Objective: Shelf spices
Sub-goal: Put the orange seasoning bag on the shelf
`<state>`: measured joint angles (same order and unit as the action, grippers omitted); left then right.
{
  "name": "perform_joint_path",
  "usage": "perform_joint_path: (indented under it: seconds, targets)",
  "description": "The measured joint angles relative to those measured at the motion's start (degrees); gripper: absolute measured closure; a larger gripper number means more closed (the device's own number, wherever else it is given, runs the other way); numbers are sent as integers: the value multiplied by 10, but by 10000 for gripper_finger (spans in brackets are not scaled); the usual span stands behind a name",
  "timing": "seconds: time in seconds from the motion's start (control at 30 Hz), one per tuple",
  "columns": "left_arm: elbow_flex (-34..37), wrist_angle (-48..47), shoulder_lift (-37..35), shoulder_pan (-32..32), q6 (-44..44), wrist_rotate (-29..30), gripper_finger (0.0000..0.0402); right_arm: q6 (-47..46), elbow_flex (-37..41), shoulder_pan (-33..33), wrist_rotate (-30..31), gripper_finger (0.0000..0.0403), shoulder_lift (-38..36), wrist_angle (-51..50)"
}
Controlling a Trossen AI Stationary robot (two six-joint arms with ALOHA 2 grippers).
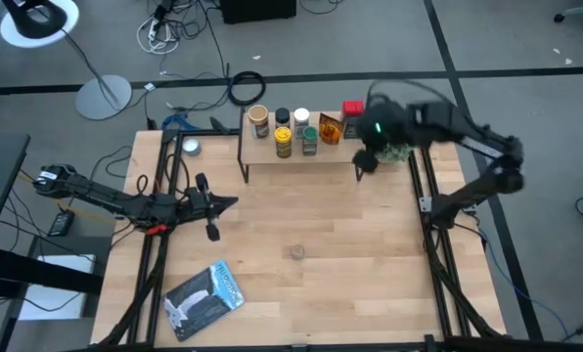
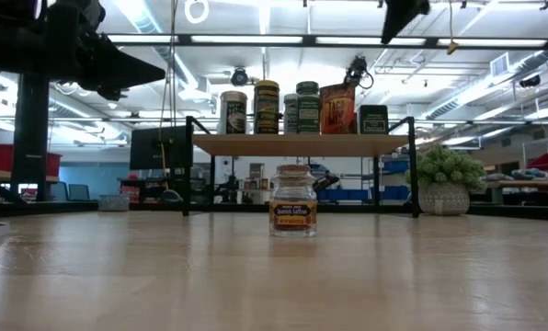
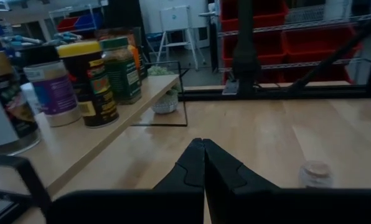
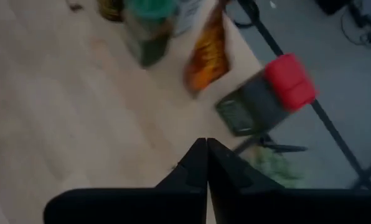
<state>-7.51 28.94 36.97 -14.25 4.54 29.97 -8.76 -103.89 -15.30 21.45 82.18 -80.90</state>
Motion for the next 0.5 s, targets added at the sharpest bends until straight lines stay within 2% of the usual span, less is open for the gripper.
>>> perform_joint_path:
  seconds: [0.13,0.27,0.37,0.5]
  targets:
    - [0,-2,0,0,1,22,400,-90,209,58,32,397,-100,150]
    - [0,-2,0,0,10,25,400,-143,413,104,90,401,-163,355]
    - [0,-2,0,0,10,25,400,-132,531,126,184,401,-174,554]
    - [0,-4,0,0,10,25,400,-55,627,119,205,401,-145,805]
